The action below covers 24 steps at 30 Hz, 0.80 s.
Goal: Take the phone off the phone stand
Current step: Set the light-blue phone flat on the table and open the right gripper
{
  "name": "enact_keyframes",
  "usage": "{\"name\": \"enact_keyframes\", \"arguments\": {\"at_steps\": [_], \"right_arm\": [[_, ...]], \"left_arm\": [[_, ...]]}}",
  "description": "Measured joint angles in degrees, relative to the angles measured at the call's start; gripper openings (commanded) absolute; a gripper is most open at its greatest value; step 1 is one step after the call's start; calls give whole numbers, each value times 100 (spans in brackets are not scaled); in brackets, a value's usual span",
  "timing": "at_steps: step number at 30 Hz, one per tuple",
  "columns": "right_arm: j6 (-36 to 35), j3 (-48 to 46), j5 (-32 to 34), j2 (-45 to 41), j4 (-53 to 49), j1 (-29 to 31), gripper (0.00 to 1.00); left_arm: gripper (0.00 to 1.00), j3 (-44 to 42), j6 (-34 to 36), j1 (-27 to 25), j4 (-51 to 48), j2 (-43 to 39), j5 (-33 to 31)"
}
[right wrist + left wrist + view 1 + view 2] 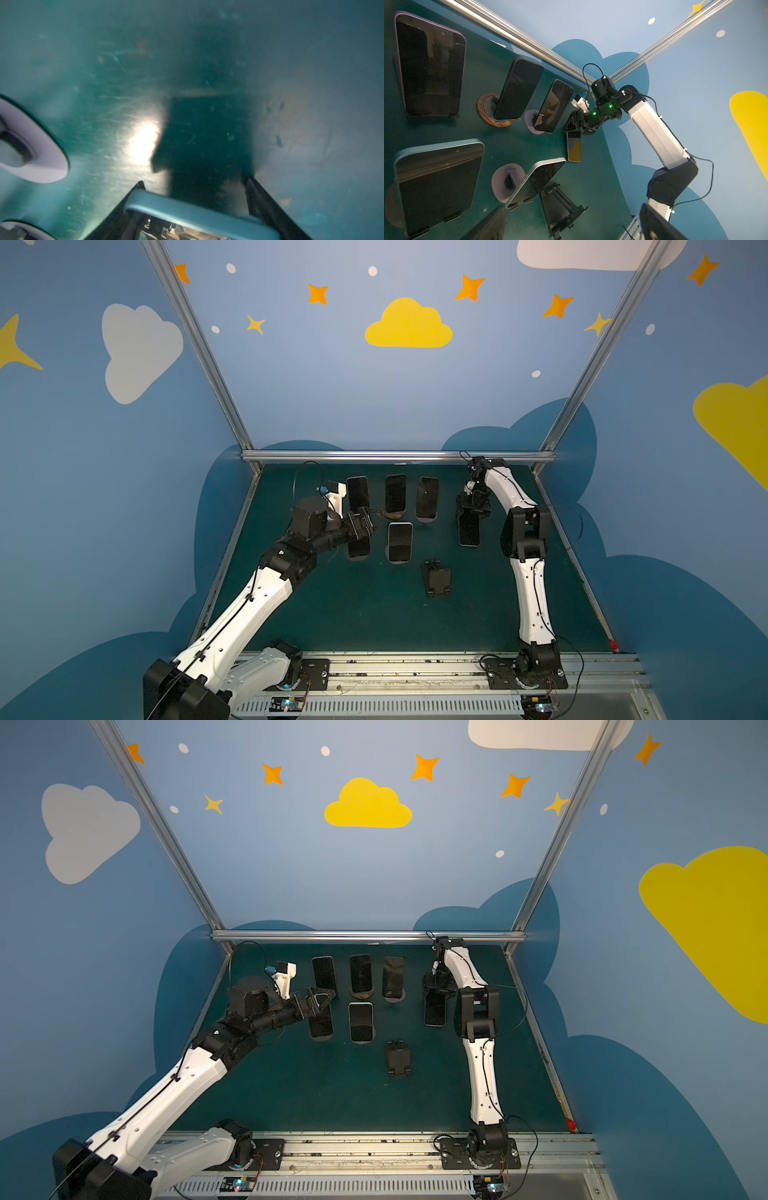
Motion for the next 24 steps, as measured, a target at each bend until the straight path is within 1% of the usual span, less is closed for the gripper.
{"name": "enact_keyframes", "arguments": {"at_steps": [9,11,24], "right_arm": [[57,-369,549,-144,63,144,64],[52,-367,597,-144,59,162,63],[66,-516,866,-232,166,286,69]], "left_arm": [[99,0,-2,-4,2,-2,-4],[99,0,-2,-7,2,-2,-2],[99,0,2,-55,0,-2,-63]]}}
